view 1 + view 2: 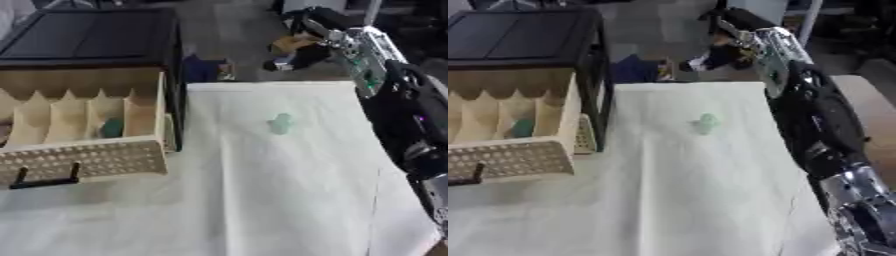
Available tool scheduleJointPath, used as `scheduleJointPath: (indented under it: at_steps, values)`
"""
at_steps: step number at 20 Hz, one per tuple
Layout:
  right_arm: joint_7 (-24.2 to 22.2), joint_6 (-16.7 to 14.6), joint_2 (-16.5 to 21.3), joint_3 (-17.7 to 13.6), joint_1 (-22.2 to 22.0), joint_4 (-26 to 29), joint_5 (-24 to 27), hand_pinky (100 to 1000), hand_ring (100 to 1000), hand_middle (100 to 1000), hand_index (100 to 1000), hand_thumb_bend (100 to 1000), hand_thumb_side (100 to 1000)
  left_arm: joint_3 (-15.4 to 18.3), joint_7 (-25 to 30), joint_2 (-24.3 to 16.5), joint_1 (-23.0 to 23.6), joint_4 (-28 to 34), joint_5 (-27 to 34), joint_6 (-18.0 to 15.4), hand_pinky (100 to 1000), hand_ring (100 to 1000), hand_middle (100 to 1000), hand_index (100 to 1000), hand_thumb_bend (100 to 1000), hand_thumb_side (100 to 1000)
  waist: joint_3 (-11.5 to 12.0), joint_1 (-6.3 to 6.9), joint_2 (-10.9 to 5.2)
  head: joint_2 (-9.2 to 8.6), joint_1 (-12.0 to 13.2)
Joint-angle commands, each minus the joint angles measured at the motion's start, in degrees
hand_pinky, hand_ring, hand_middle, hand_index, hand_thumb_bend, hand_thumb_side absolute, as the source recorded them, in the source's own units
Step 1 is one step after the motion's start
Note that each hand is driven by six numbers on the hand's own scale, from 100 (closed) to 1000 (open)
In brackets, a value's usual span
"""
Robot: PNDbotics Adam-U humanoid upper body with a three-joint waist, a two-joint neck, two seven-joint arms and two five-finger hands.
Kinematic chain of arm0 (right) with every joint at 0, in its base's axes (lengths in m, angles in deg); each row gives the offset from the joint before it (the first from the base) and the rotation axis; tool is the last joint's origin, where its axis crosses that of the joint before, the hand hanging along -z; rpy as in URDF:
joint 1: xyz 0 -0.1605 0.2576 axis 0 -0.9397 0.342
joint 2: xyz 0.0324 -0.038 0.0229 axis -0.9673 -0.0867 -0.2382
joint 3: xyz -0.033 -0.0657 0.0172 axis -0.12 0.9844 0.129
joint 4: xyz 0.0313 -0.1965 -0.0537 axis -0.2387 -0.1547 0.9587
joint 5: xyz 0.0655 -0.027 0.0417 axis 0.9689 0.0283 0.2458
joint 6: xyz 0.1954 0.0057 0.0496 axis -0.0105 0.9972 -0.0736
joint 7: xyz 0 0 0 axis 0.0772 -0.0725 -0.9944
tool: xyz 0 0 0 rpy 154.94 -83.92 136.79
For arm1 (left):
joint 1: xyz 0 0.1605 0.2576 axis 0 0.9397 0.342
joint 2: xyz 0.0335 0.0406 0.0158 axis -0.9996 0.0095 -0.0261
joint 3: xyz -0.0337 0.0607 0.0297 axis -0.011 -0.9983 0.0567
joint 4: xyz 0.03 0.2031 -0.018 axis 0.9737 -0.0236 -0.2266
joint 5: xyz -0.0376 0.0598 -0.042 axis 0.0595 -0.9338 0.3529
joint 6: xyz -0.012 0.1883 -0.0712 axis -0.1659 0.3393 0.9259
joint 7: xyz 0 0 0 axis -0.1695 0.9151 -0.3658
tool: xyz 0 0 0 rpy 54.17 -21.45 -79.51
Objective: Pick up objects from table and place into drawer.
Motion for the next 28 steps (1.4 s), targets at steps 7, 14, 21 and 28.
scheduleJointPath:
  at_steps: [7,14,21,28]
  values:
    - [-7.7,-0.6,2.0,-1.2,2.1,-0.2,-2.0,731,764,684,923,654,504,0.7,0.6,-0.4,-0.3,0.7,-0.2,0.7,100,100,100,785,154,933,-0.2,-0.10,-1.48,0.45,0.0]
    - [-12.1,-1.1,2.2,-1.1,2.4,-2.0,-1.5,699,741,687,910,458,414,0.7,0.9,0.0,-0.2,0.7,-0.5,1.3,100,100,100,783,156,937,-0.3,-0.20,-1.52,0.50,-0.1]
    - [-15.0,-2.0,2.4,-0.5,2.3,-4.0,-2.0,564,658,747,915,395,377,0.8,1.0,0.2,-0.3,0.7,-0.6,1.7,100,100,100,780,156,940,-0.3,-0.24,-1.47,0.57,-0.2]
    - [-16.4,-2.4,2.5,-0.1,2.1,-5.7,-2.2,488,643,738,916,446,336,0.8,1.3,0.6,-0.3,0.7,-0.8,2.2,100,100,100,775,157,944,-0.3,-0.30,-1.34,0.64,-0.4]
